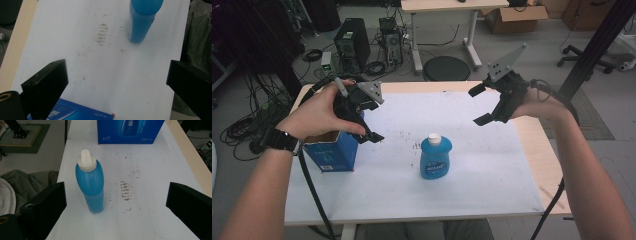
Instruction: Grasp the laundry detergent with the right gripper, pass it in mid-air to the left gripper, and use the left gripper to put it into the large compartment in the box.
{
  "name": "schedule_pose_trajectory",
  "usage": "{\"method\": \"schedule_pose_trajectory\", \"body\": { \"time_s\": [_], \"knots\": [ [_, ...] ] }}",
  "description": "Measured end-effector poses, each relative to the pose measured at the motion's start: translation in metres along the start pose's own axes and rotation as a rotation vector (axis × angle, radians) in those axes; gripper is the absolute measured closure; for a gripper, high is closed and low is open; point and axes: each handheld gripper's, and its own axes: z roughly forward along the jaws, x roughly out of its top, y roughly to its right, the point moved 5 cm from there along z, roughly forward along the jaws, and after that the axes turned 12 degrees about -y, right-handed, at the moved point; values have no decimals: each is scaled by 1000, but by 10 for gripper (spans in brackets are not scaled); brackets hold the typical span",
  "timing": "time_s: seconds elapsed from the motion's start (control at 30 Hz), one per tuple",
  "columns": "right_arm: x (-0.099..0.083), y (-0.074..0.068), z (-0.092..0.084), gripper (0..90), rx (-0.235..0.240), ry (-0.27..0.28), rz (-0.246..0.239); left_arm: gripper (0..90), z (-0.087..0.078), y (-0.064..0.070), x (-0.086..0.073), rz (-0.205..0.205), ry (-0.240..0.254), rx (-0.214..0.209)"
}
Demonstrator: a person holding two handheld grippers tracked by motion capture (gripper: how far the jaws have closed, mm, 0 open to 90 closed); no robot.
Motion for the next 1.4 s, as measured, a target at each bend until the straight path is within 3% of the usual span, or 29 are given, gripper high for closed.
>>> {"method": "schedule_pose_trajectory", "body": {
  "time_s": [0.57,1.4],
  "knots": [
    [-31,-10,62,21,79,125,25,45,2,2,0,2,-12,-6],
    [-46,-27,134,30,156,186,67,45,5,4,1,12,-7,-17]
  ]
}}
